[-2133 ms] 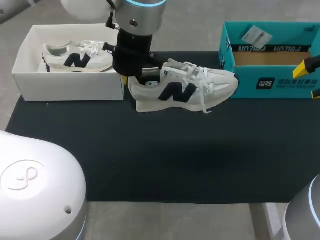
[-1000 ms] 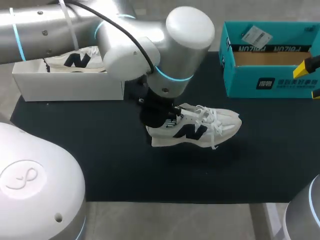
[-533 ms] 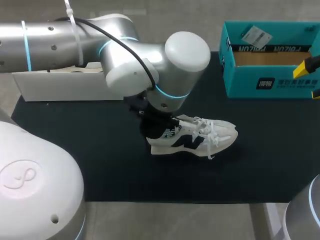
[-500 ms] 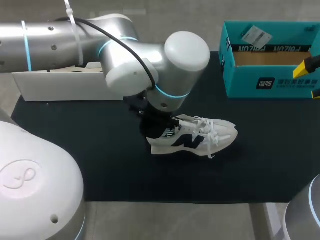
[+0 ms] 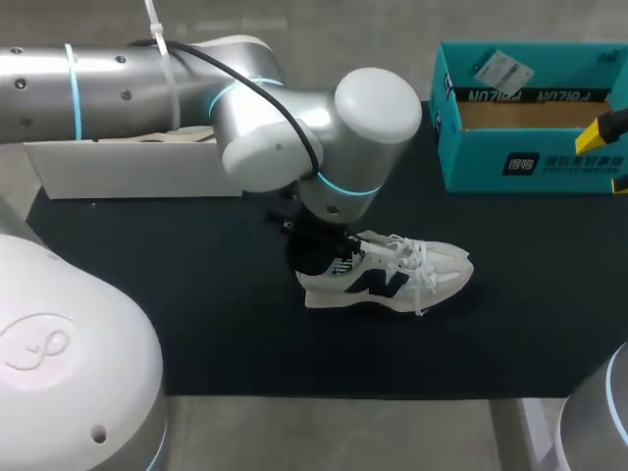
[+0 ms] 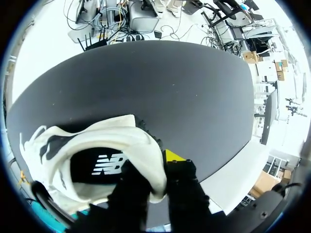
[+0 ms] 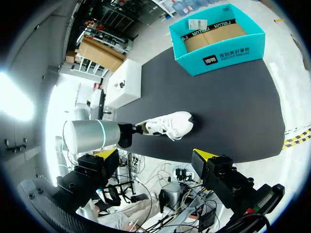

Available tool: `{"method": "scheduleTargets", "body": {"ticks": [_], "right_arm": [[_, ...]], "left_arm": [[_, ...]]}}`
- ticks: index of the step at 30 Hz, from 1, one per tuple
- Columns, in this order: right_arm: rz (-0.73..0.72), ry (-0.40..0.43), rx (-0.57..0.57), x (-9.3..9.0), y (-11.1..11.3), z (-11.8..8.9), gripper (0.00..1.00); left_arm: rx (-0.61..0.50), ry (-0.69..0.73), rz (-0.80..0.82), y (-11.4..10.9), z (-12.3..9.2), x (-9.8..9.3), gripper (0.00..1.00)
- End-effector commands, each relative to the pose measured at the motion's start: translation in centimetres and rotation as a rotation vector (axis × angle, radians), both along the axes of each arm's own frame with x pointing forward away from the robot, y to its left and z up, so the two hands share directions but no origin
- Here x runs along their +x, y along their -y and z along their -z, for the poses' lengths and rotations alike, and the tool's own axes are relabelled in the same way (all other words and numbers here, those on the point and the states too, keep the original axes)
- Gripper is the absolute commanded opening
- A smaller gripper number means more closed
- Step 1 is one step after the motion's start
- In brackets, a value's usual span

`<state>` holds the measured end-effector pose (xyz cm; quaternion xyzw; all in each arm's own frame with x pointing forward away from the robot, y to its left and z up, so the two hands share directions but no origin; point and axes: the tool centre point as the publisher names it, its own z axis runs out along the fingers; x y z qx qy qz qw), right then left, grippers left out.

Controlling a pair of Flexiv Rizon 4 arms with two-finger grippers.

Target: Take the shoe out of the shoebox, open the shoe tongue, remove and reinsert the insole, then place the shoe into the shoebox

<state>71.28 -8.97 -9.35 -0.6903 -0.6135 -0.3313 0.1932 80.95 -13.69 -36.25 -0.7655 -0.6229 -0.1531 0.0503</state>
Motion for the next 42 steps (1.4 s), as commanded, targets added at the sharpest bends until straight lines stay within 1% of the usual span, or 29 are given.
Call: {"method": "scheduleTargets", "body": {"ticks": [1, 7, 8, 9, 10, 11, 12, 13, 17, 22, 25, 34, 40, 42], "right_arm": [[-0.002, -0.004, -0.001, 0.2, 0.0, 0.0, 1.00], [-0.002, -0.004, -0.001, 0.2, 0.0, 0.0, 1.00], [-0.002, -0.004, -0.001, 0.2, 0.0, 0.0, 1.00], [-0.002, -0.004, -0.001, 0.2, 0.0, 0.0, 1.00], [-0.002, -0.004, -0.001, 0.2, 0.0, 0.0, 1.00], [-0.002, -0.004, -0.001, 0.2, 0.0, 0.0, 1.00], [-0.002, -0.004, -0.001, 0.2, 0.0, 0.0, 1.00], [-0.002, -0.004, -0.001, 0.2, 0.0, 0.0, 1.00], [-0.002, -0.004, -0.001, 0.2, 0.0, 0.0, 1.00], [-0.002, -0.004, -0.001, 0.2, 0.0, 0.0, 1.00], [-0.002, -0.004, -0.001, 0.2, 0.0, 0.0, 1.00], [-0.002, -0.004, -0.001, 0.2, 0.0, 0.0, 1.00], [-0.002, -0.004, -0.001, 0.2, 0.0, 0.0, 1.00], [-0.002, -0.004, -0.001, 0.2, 0.0, 0.0, 1.00]], "left_arm": [[0.019, -0.005, -0.003, 1.0, 1.1, 0.5, 0.00], [0.039, -0.013, -0.021, 1.2, 1.8, 0.7, 0.00], [0.041, -0.016, -0.020, 1.2, 2.0, 0.7, 0.04], [0.045, -0.017, -0.019, 1.3, 2.1, 0.7, 0.24], [0.048, -0.020, -0.018, 1.3, 2.2, 0.7, 0.41], [0.050, -0.023, -0.016, 1.3, 2.2, 0.7, 0.49], [0.051, -0.024, -0.016, 1.3, 2.2, 0.7, 0.79], [0.053, -0.025, -0.016, 1.3, 2.2, 0.7, 1.00], [0.053, -0.028, -0.010, 1.2, 1.7, 0.7, 1.00], [0.009, -0.032, 0.001, 1.1, -0.3, 0.5, 1.00], [-0.043, -0.040, -0.024, 1.2, -1.7, 0.3, 1.00], [-0.260, -0.070, -0.258, 0.2, -5.6, -0.1, 1.00], [-0.405, -0.098, -0.451, -1.5, -8.2, -0.2, 1.00], [-0.470, -0.135, -0.498, -2.2, -9.1, -0.4, 1.00]]}}
